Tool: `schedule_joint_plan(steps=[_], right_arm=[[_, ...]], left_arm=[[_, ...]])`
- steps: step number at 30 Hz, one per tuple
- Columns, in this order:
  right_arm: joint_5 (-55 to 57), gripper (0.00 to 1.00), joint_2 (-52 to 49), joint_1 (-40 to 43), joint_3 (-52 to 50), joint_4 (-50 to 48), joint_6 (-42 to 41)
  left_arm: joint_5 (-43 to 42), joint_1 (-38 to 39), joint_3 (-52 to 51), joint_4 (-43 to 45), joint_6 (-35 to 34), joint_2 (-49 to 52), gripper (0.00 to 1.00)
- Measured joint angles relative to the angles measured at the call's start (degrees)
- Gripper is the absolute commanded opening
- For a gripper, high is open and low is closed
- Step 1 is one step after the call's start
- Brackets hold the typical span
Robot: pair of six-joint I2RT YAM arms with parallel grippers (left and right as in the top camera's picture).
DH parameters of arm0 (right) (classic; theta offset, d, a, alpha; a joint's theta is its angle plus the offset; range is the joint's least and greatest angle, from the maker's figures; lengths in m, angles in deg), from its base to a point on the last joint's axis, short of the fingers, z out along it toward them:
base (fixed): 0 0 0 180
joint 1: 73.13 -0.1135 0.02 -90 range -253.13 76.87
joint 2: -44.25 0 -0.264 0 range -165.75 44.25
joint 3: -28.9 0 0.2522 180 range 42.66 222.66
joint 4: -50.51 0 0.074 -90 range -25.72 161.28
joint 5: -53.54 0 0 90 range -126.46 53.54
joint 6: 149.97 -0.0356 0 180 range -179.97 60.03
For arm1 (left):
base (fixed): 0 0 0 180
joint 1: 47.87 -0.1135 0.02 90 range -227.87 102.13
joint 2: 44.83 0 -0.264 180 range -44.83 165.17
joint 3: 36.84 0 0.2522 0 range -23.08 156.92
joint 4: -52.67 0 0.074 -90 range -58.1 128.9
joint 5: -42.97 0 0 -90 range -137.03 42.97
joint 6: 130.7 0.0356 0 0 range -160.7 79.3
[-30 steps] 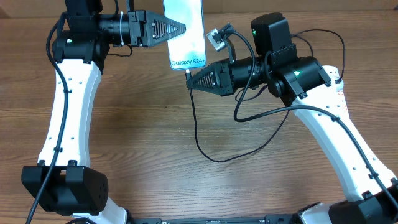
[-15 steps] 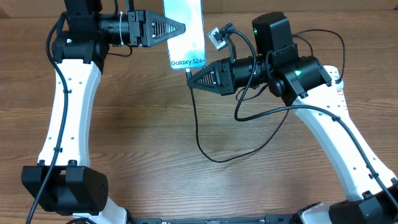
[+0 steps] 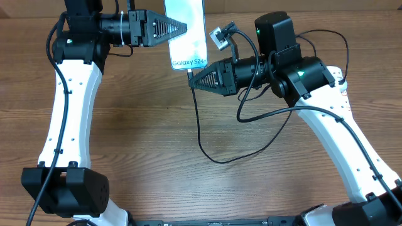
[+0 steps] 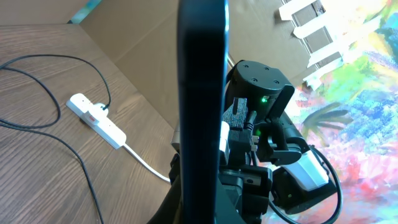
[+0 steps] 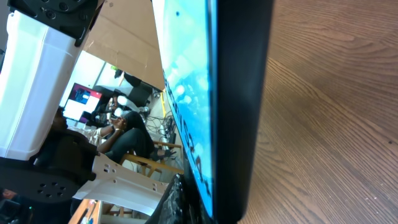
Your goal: Plug charger to phone and switch on socket
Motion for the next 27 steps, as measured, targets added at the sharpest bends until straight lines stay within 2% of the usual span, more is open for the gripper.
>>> schedule_joint_plan(steps=[27], right_arm=[[0.04, 0.04, 0.0, -0.02, 0.0, -2.1, -1.07]], left_arm=[[1.01, -0.39, 0.0, 0.13, -2.54, 0.0, 0.04]])
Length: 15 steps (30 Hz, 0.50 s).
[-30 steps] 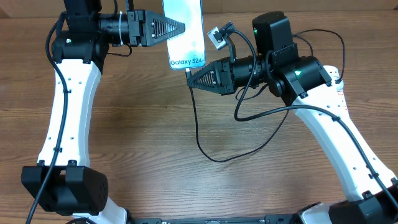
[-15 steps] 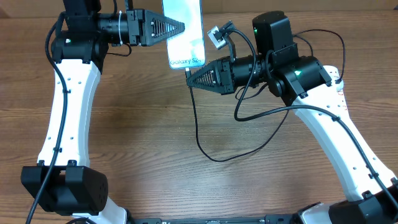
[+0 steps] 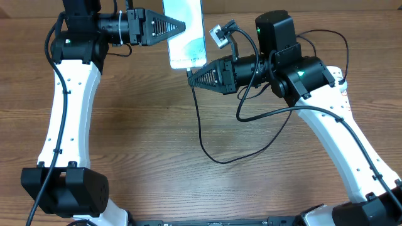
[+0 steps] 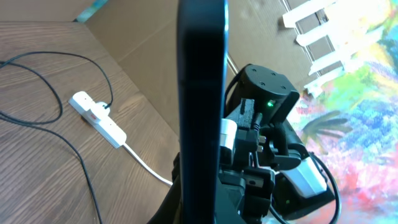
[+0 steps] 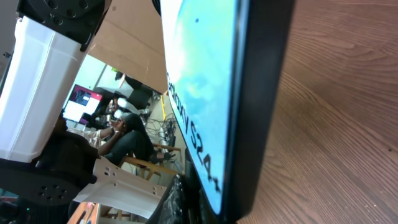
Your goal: Plug charger to phone and switch on socket
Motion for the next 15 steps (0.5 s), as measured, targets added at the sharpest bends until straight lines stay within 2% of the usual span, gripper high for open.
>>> schedule_joint_plan(steps=[7, 15], right_arm=[[0.11, 0.04, 0.0, 0.28, 0.0, -1.11, 0.0], [0.07, 0.04, 0.0, 0.28, 0.0, -1.46, 0.0]], left_arm=[[0.57, 0.07, 0.0, 3.67, -4.04, 0.0, 0.04], [0.94, 0.07, 0.0, 3.82, -4.98, 0.0, 0.04]])
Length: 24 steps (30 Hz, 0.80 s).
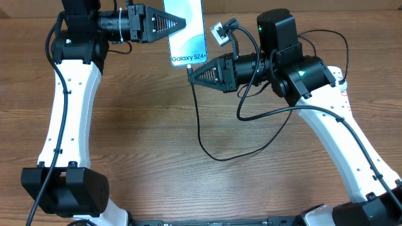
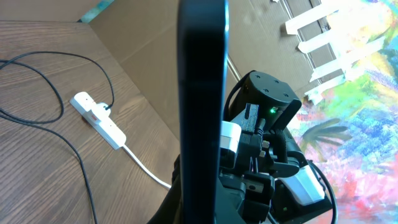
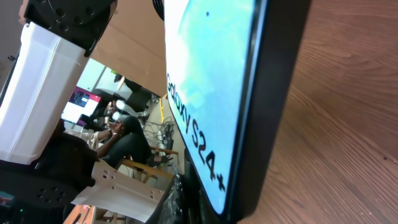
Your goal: Plug charger to phone and switch on socket
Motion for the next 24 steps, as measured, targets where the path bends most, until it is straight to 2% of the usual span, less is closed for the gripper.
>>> schedule_joint_plan(steps=[24], right_arm=[[1.01, 0.04, 0.0, 0.04, 0.0, -1.38, -1.53]], left_arm=[[1.29, -0.02, 0.0, 1.68, -1.68, 0.0, 0.04]])
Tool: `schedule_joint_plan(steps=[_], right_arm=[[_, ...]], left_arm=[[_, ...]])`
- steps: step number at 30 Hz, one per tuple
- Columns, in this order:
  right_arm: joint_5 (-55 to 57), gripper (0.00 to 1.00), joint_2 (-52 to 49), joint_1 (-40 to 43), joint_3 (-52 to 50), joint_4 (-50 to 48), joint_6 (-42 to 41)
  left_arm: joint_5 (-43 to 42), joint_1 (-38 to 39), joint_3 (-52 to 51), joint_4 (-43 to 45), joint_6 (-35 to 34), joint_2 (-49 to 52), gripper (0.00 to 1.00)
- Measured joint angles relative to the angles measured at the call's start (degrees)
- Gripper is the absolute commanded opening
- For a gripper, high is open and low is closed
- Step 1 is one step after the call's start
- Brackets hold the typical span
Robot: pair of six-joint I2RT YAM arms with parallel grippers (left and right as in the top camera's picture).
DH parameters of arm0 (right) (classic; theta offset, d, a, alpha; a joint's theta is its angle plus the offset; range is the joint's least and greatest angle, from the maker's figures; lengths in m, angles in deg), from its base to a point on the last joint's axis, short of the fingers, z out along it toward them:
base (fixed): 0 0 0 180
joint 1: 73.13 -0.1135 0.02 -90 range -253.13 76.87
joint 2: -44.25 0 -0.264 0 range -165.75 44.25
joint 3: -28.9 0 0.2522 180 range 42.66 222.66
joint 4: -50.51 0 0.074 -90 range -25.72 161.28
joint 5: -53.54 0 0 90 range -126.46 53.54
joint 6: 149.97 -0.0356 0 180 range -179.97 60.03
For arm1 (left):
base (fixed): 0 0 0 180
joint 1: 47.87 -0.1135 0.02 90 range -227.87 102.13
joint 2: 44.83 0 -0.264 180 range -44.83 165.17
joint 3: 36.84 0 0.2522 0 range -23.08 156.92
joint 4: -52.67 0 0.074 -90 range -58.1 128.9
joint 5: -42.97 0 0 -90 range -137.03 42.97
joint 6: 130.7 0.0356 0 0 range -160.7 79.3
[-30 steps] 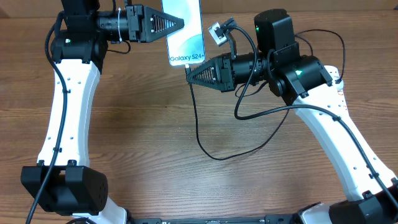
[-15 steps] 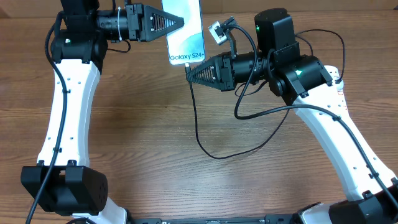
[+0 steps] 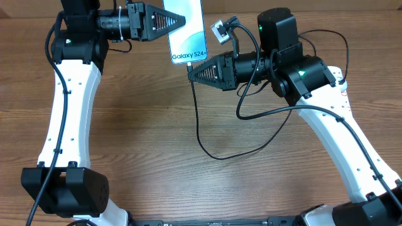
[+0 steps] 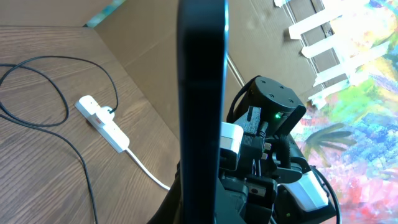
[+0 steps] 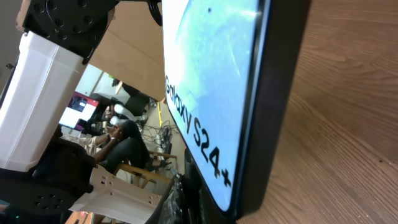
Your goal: Plug charger to phone and switch on socket
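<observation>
The phone [image 3: 187, 32], its lit screen reading Galaxy S24+, is held off the table at the far edge, and my left gripper [image 3: 182, 21] is shut on its upper part. In the left wrist view the phone [image 4: 202, 93] shows edge-on and dark. My right gripper [image 3: 191, 69] is shut on the charger plug right at the phone's bottom edge; the plug itself is hidden between the fingers. The black cable [image 3: 200, 135] hangs from there and loops over the table. The right wrist view shows the phone screen [image 5: 211, 87] close up. The white socket strip [image 4: 102, 121] lies on the table with a plug in it.
The wooden table [image 3: 144, 157] carries the cable loop in its middle. More black cable [image 4: 37, 99] curls beside the socket strip. A cardboard wall [image 4: 161, 50] stands behind the table's far edge. My right arm [image 3: 314, 94] reaches over the table's right side.
The phone and both grippers have shifted slightly toward the table's far edge. The screen faces the right wrist camera a little more. Both grippers keep their hold.
Throughout, my left gripper held the phone off the table and my right gripper held the plug at its bottom edge. From moment to moment the pair sat a little nearer the far edge, and the phone's tilt changed slightly.
</observation>
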Motion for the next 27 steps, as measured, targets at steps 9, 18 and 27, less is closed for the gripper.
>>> schedule_joint_plan(steps=[9, 18, 27], right_arm=[[-0.5, 0.04, 0.0, 0.0, 0.0, -0.02, -0.02], [-1.01, 0.04, 0.0, 0.02, 0.0, 0.0, -0.44], [0.0, 0.04, 0.0, 0.07, 0.0, -0.46, -1.51]], left_arm=[[0.26, 0.04, 0.0, 0.72, -0.44, 0.0, 0.04], [2.23, 0.04, 0.0, 1.57, -2.56, 0.0, 0.04], [2.1, 0.04, 0.0, 4.66, -6.03, 0.0, 0.04]])
